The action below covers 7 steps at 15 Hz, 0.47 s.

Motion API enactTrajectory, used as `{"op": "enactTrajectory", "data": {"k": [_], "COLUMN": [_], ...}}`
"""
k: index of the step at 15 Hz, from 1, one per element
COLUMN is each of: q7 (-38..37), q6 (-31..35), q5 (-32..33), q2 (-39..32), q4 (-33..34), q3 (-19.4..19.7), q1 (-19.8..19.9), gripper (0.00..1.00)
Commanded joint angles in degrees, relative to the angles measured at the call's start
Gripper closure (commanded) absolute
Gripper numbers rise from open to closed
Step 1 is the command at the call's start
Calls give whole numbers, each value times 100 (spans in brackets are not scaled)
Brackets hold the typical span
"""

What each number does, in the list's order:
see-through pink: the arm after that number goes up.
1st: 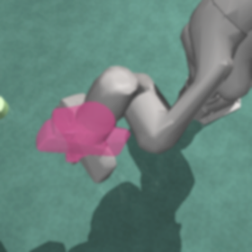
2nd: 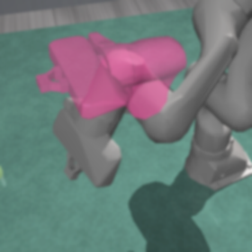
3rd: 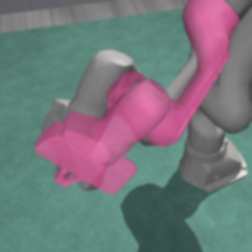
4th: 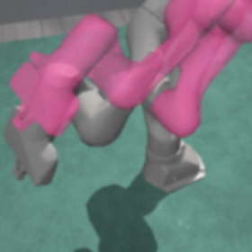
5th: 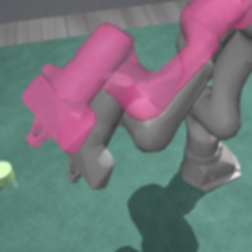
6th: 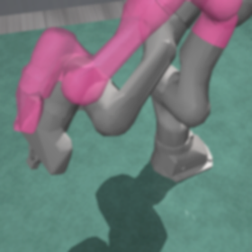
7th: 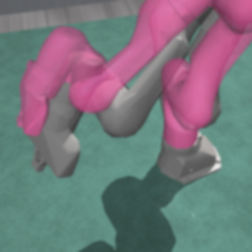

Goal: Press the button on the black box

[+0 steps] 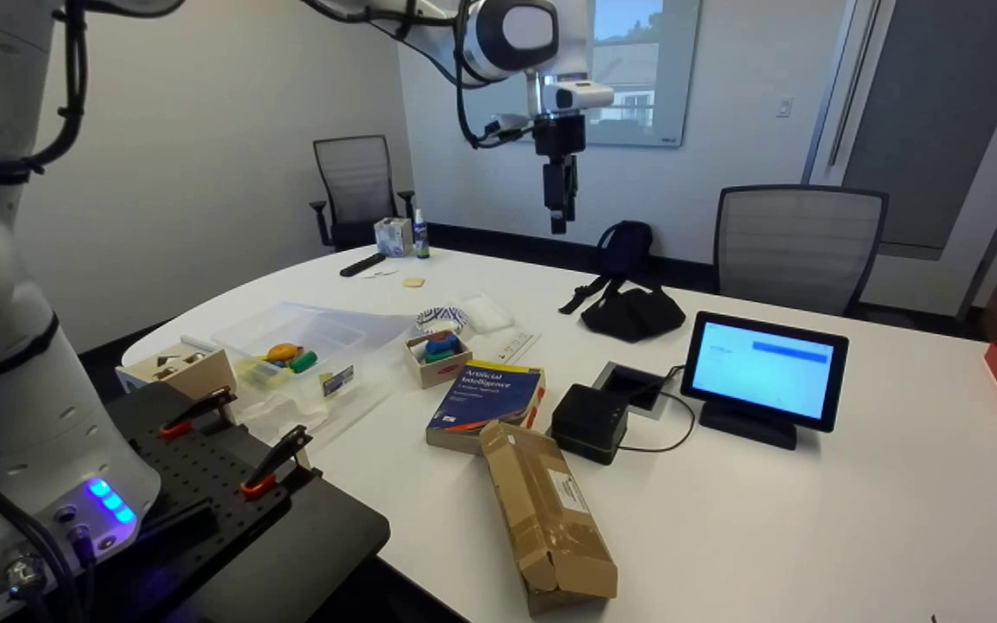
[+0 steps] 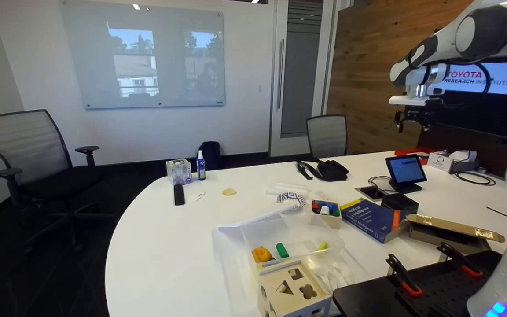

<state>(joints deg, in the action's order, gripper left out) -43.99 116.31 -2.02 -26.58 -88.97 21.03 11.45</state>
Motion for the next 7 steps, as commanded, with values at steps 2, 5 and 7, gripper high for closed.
{"op": "enactTrajectory", "data": {"k": [2,5,7], "q7": [35,31,22], "q6": [-4,11,13], "q5": [589,759,819], "q2": [1288,1727,1920], "q4": [-1200,-1603,-1802], "q3": [-181,-352,-459], "q1": [-265,-290,-279], "gripper": [0,0,0]}}
